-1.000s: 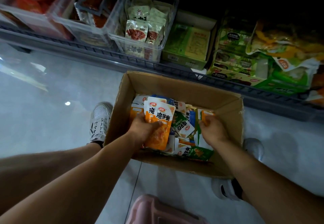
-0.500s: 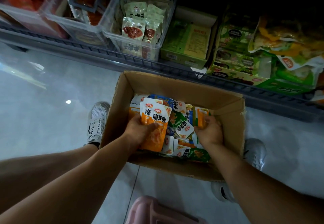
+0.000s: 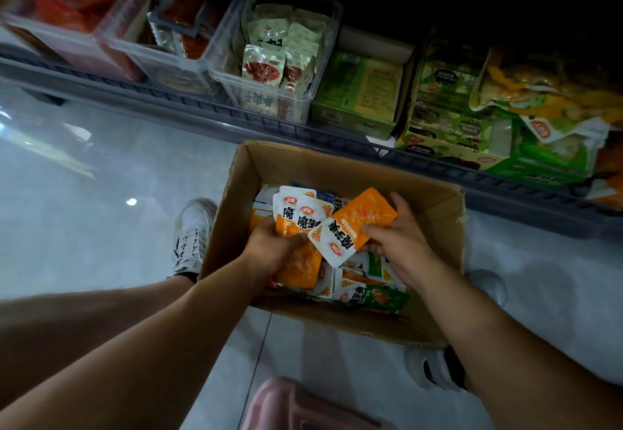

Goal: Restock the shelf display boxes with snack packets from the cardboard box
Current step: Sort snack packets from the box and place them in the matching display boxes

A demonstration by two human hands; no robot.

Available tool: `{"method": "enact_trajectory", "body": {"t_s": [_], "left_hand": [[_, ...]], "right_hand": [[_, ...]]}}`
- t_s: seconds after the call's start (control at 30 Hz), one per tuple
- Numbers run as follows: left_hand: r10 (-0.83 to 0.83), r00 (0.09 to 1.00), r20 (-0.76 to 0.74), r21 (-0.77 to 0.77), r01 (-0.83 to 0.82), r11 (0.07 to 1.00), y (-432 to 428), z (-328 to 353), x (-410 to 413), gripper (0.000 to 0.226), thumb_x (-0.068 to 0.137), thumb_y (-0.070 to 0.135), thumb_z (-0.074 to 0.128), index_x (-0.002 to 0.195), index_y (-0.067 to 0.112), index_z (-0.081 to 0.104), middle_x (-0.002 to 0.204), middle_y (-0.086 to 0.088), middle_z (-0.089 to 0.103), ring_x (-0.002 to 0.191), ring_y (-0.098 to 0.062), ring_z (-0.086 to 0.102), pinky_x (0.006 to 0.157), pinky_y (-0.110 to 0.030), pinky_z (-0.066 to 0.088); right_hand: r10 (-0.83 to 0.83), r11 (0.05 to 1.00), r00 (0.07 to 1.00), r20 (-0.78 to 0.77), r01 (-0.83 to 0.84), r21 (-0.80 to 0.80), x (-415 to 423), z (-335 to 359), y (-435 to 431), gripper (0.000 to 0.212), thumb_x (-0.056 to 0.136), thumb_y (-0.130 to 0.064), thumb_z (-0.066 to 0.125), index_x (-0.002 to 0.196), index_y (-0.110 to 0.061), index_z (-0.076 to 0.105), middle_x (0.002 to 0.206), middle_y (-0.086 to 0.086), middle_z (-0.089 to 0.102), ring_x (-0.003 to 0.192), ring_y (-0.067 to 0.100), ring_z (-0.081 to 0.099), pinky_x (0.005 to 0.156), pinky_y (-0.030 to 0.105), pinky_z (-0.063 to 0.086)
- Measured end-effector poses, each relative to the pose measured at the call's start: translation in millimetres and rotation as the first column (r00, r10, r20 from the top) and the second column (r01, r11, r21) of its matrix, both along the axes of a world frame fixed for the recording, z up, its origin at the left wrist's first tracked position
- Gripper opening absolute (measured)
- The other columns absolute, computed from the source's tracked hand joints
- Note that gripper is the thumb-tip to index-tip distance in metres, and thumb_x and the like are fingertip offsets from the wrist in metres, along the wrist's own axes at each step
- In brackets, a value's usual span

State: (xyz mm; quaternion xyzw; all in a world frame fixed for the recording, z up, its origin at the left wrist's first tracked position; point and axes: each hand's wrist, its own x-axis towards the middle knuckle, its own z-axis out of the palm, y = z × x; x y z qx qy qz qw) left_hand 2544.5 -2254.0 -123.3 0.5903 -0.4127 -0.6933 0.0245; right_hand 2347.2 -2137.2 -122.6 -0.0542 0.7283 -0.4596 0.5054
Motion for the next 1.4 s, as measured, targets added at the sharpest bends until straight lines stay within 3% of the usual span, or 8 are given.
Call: {"method": "enact_trajectory", "body": {"t_s": [0.27,0.4,0.5,0.7,0.83,0.97,1.13,1.4], "left_hand": [[-0.008,0.991,-0.137,0.017,0.010,1.000,-0.8,20.6,11.5,0.048,0.085,0.023,0.083,0.127,0.024,0.061,0.122,-0.004,0.073,0.109,-0.029,0.072,0.098,-0.059,0.055],[-0.024,0.983,-0.181,0.014,0.027,1.000,5.0,32.8,13.2,0.039,0.087,0.019,0.081,0.121,0.023,0.063,0.117,-0.004,0.075,0.106,-0.027,0.073,0.098,-0.057,0.056],[-0.031,0.967,-0.252,0.006,0.033,0.999,9.8,43.6,8.4,0.048,0.084,0.022,0.083,0.127,0.020,0.062,0.117,-0.005,0.076,0.106,-0.028,0.074,0.099,-0.058,0.055],[0.000,0.926,-0.376,-0.056,-0.022,0.998,8.9,74.8,-13.2,0.044,0.088,0.016,0.078,0.128,0.015,0.061,0.118,-0.009,0.076,0.108,-0.031,0.074,0.095,-0.058,0.057],[-0.031,0.904,-0.426,-0.110,-0.017,0.994,1.7,103.1,-27.0,0.047,0.092,0.012,0.073,0.136,0.007,0.056,0.126,-0.016,0.071,0.114,-0.035,0.070,0.099,-0.058,0.055],[-0.106,0.892,-0.439,-0.162,0.038,0.986,1.8,139.5,-40.2,0.040,0.094,0.013,0.070,0.133,0.011,0.058,0.123,-0.012,0.074,0.112,-0.033,0.072,0.099,-0.057,0.055],[-0.202,0.857,-0.473,-0.260,0.084,0.962,13.2,191.1,-56.4,0.042,0.096,0.023,0.070,0.136,0.024,0.056,0.125,-0.004,0.074,0.114,-0.030,0.071,0.097,-0.060,0.055],[-0.271,0.870,-0.411,-0.423,0.081,0.902,34.9,277.6,-98.3,0.028,0.104,0.015,0.049,0.131,0.020,0.055,0.118,-0.011,0.073,0.105,-0.031,0.073,0.095,-0.058,0.057]], "right_hand": [[-0.093,0.995,0.992,-0.087,0.097,0.039,-4.3,31.9,-3.8,0.029,0.092,-0.025,0.070,0.120,-0.027,0.061,0.107,0.004,0.070,0.096,0.022,0.068,0.078,0.038,0.058],[-0.363,0.922,0.901,0.240,0.385,-0.052,-0.2,51.1,-2.1,0.042,0.087,-0.009,0.073,0.124,-0.012,0.056,0.118,0.014,0.067,0.097,0.024,0.068,0.072,0.033,0.056],[-0.248,0.964,0.954,0.166,0.260,-0.051,12.4,59.6,-3.2,0.070,0.081,-0.006,0.079,0.141,-0.024,0.046,0.123,0.009,0.061,0.102,0.028,0.070,0.085,0.045,0.060],[0.199,0.979,0.959,-0.204,-0.186,0.082,37.6,93.5,-3.4,0.017,0.089,-0.037,0.073,0.103,-0.028,0.066,0.104,-0.007,0.072,0.091,0.010,0.069,0.073,0.028,0.055],[0.364,0.932,0.862,-0.353,-0.337,0.135,27.2,128.8,0.9,0.029,0.092,-0.051,0.064,0.096,-0.022,0.070,0.097,-0.010,0.071,0.089,0.009,0.066,0.078,0.031,0.055],[0.370,0.927,0.843,-0.390,-0.364,0.091,5.4,169.4,7.6,0.020,0.090,-0.043,0.070,0.102,-0.027,0.069,0.099,-0.009,0.073,0.090,0.008,0.068,0.069,0.024,0.051],[0.297,0.936,0.903,-0.310,-0.340,-0.092,-13.5,217.7,15.0,0.060,0.080,-0.024,0.084,0.130,-0.035,0.051,0.113,-0.004,0.074,0.103,0.016,0.071,0.079,0.037,0.061],[0.235,0.901,0.871,-0.431,-0.362,-0.239,-33.9,302.0,37.0,0.023,0.102,-0.025,0.056,0.125,-0.024,0.058,0.099,0.004,0.077,0.085,0.024,0.075,0.063,0.035,0.059]]}}
